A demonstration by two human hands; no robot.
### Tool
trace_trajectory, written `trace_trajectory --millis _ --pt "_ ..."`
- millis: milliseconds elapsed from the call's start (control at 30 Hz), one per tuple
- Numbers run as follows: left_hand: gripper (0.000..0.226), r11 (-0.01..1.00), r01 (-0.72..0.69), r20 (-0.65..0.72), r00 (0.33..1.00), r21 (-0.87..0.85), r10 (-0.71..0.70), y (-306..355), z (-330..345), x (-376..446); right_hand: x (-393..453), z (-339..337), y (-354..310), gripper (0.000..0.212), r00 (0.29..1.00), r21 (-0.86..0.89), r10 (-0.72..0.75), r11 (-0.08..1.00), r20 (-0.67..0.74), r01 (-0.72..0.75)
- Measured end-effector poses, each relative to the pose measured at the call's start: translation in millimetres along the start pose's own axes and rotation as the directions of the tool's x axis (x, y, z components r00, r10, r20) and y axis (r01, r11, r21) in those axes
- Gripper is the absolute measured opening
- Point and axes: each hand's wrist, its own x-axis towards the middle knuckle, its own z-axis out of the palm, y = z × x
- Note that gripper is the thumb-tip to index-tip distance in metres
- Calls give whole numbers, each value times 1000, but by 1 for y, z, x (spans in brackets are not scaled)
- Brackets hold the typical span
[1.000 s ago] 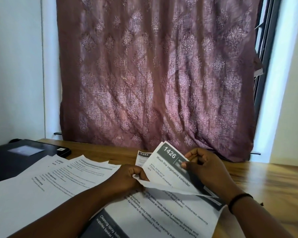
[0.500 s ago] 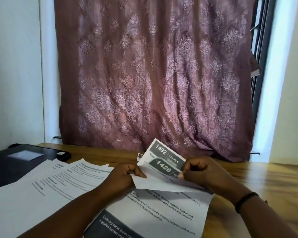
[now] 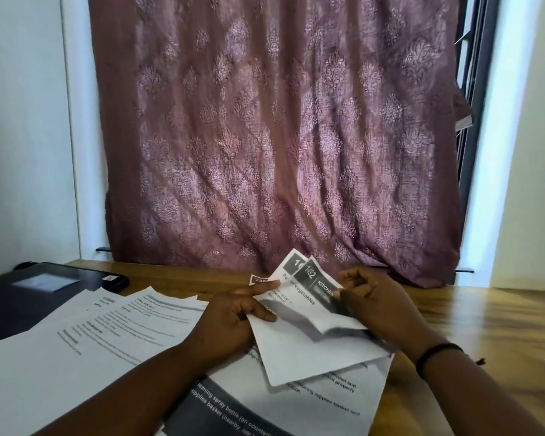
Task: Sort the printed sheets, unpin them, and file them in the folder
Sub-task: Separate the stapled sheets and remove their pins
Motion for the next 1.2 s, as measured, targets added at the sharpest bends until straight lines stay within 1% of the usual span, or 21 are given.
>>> trace_trajectory --millis 67,133,200,267,300,400,467,600,667,767,867,967,1033,1100,1167,1200 --pt "31 1000 -3 -19 1000 12 3 -1 0 0 2 -2 2 24 1000 -118 -30 993 -10 29" --pt "31 1000 1 -35 999 24 0 -1 -1 1 1 -4 0 27 998 -70 8 998 58 -4" --pt "40 1000 -2 -39 999 24 3 -1 0 1 -1 -1 -1 25 993 -35 46 999 112 -42" --pt "49 1000 6 -38 999 26 -5 1 0 0 -1 2 2 22 995 -48 36 998 95 -32" --pt "49 999 11 -34 999 38 -10 1 0 0 -1 3 2 22 997 -43 28 999 78 -25" --pt "36 998 17 -38 999 56 -15 -2 0 1 -2 2 0 28 1000 27 -1 1000 25 0" --pt "29 998 27 -40 999 55 -25 -6 0 1 -2 1 1 32 999 88 -38 996 26 36" --pt "24 998 -14 -53 998 66 17 -8 1 3 -1 1 3 22 998 101 -52 994 34 49" --pt "19 998 -14 -63 998 57 17 -8 1 3 -2 0 0 21 997 116 -70 991 18 68" --pt "23 999 1 -64 998 45 2 -10 0 3 -3 -2 -5 22 996 155 -91 983 -25 94" --pt "19 999 6 -81 997 46 -3 -8 0 3 -5 -1 -6 19 991 134 -128 982 -43 133" --pt "35 998 35 -79 996 43 -31 -9 -1 3 -4 -1 -6 15 982 70 -186 980 -34 188" --pt "39 998 55 -79 996 36 -52 -9 -2 3 -2 -2 -6 16 980 47 -200 979 -8 200" --pt "44 997 71 -76 995 18 -70 -8 -3 3 1 -4 -2 9 975 32 -221 975 36 219" --pt "46 997 83 -73 994 -4 -83 -5 -3 2 2 -4 2 19 967 -49 -237 969 95 242" --pt "48 996 88 -70 994 -10 -89 -3 -2 2 1 -6 1 20 969 -25 -208 977 132 212"
